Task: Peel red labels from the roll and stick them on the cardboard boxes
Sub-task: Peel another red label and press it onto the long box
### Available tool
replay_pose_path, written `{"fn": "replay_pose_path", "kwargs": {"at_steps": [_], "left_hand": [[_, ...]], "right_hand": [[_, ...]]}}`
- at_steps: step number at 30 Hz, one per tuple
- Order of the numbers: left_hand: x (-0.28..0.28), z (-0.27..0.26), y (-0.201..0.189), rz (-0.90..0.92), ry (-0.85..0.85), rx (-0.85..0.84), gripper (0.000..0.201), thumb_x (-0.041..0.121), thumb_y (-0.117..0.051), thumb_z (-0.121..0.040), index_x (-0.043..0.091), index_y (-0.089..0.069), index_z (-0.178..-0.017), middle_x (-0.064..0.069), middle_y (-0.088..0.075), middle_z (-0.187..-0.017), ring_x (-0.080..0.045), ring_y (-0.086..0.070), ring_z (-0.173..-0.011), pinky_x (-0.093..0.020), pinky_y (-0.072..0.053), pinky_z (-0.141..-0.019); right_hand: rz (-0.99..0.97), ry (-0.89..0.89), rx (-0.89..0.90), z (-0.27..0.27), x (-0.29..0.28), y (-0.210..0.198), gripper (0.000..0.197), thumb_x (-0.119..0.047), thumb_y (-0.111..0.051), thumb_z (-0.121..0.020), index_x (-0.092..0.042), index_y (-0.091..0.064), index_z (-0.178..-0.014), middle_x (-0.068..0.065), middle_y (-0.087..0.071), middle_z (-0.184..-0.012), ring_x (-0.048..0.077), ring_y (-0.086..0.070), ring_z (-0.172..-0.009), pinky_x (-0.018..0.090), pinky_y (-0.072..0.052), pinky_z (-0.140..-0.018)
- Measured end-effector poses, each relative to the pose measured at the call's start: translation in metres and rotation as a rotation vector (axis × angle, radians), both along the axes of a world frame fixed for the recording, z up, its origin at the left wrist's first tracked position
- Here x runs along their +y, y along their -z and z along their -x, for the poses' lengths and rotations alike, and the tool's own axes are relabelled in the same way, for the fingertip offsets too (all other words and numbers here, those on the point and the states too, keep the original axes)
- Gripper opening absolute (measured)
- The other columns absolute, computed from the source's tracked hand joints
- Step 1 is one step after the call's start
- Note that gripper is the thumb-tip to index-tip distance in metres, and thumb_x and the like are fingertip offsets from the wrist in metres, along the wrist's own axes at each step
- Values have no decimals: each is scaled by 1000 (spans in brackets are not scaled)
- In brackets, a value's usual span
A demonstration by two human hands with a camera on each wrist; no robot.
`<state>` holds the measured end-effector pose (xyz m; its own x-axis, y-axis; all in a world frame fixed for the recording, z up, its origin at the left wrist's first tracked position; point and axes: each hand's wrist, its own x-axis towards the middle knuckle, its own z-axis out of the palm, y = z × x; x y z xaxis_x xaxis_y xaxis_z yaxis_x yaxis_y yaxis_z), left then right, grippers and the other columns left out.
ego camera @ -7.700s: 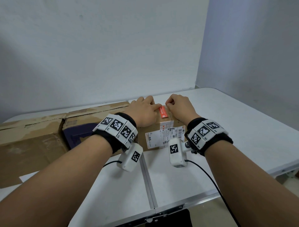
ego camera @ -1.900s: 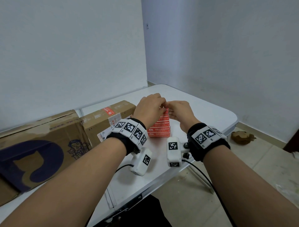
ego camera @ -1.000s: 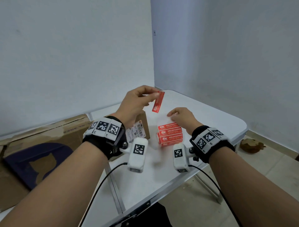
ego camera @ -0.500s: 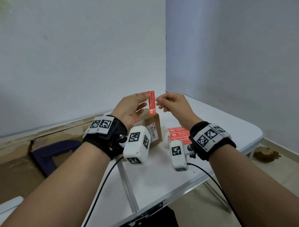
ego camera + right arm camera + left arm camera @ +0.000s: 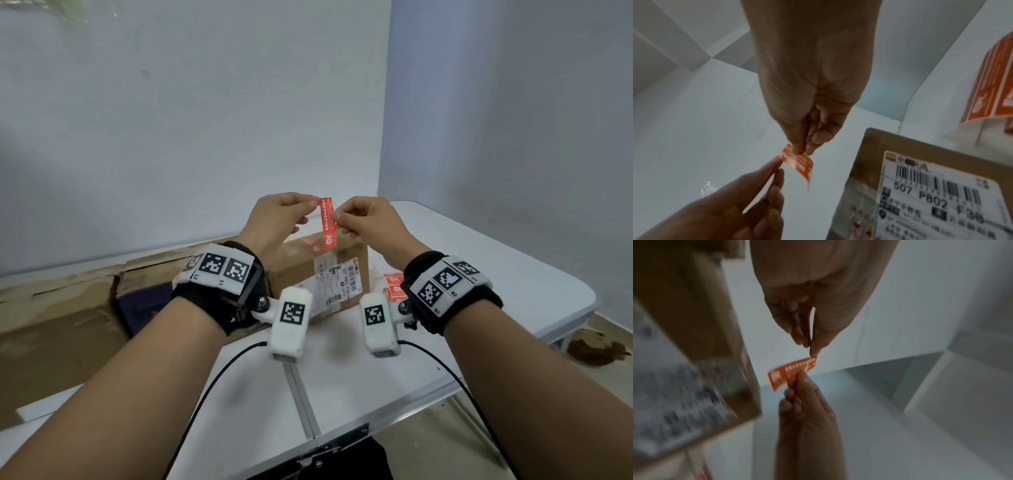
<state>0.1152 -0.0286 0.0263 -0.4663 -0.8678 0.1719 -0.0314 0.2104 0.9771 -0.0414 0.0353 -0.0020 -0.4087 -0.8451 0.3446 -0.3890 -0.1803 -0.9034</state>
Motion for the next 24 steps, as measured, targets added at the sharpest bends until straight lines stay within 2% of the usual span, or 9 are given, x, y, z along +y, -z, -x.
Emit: {"fn": "replay_pose_path", "kwargs": {"at_steps": [3,5,7,9,11,14,17,22,24], "left_hand": [[-14,-31,4,183,-107,-34,22,17,-62,-89,18,-70,-110,4,-66,-88,-8,-61,-71,-22,-48,-70],[-23,-59,8,254,-206,-99,18,19,-62,-88,22,-73,-103,6,-69,-88,-9,-64,-73,-25,-52,-75],[-29,-87,13,350,-280,-256,17,20,-61,-89,23,-75,-99,7,-71,-90,-11,-66,-82,-25,-51,-81],[-30,-113,18,480,-335,-469,19,17,-59,-91,20,-75,-102,3,-72,-99,-12,-64,-94,-21,-45,-85],[-32,-134,22,583,-367,-598,22,15,-57,-92,16,-73,-106,-1,-72,-109,-16,-63,-104,-20,-41,-89],[-34,-159,25,614,-396,-704,24,18,-55,-94,15,-72,-110,-5,-71,-115,-22,-62,-109,-28,-42,-95],[-31,-171,30,659,-378,-798,26,21,-53,-95,15,-71,-113,-7,-71,-116,-27,-63,-110,-29,-43,-92],[-32,-176,37,685,-340,-807,26,21,-53,-95,13,-73,-108,-8,-74,-105,-26,-65,-100,-28,-45,-85],[-35,-176,38,681,-317,-812,26,20,-53,-95,11,-74,-105,-8,-75,-103,-25,-66,-98,-31,-48,-88]], "right_hand": [[-41,8,-37,-8,-11,0,7,-10,-67,-87,-5,-71,-87,0,-66,-72,6,-56,-59,17,-48,-57],[-64,-25,-132,-16,-18,-3,12,-12,-66,-88,-1,-71,-91,1,-65,-73,8,-55,-61,15,-48,-53],[-73,-89,-283,-28,-26,-6,19,-14,-66,-88,3,-70,-96,4,-62,-75,10,-52,-62,14,-48,-49],[-66,-154,-362,-41,-37,-9,17,-14,-65,-90,2,-70,-95,5,-63,-77,10,-53,-64,16,-47,-54],[-61,-208,-385,-57,-48,-12,14,-12,-62,-91,0,-69,-93,4,-64,-77,9,-53,-64,17,-45,-60],[-81,-256,-396,-78,-63,-15,12,-12,-60,-92,-2,-67,-94,2,-63,-77,8,-53,-64,17,-45,-60],[-97,-305,-388,-96,-74,-16,10,-13,-62,-92,-5,-68,-89,2,-63,-76,9,-54,-64,16,-46,-60],[-129,-347,-269,-119,-88,-15,11,-15,-63,-91,-6,-70,-90,2,-65,-77,8,-56,-66,17,-48,-63],[-148,-362,-198,-129,-93,-15,13,-16,-61,-91,-7,-70,-87,2,-64,-77,8,-55,-67,18,-48,-64]]}}
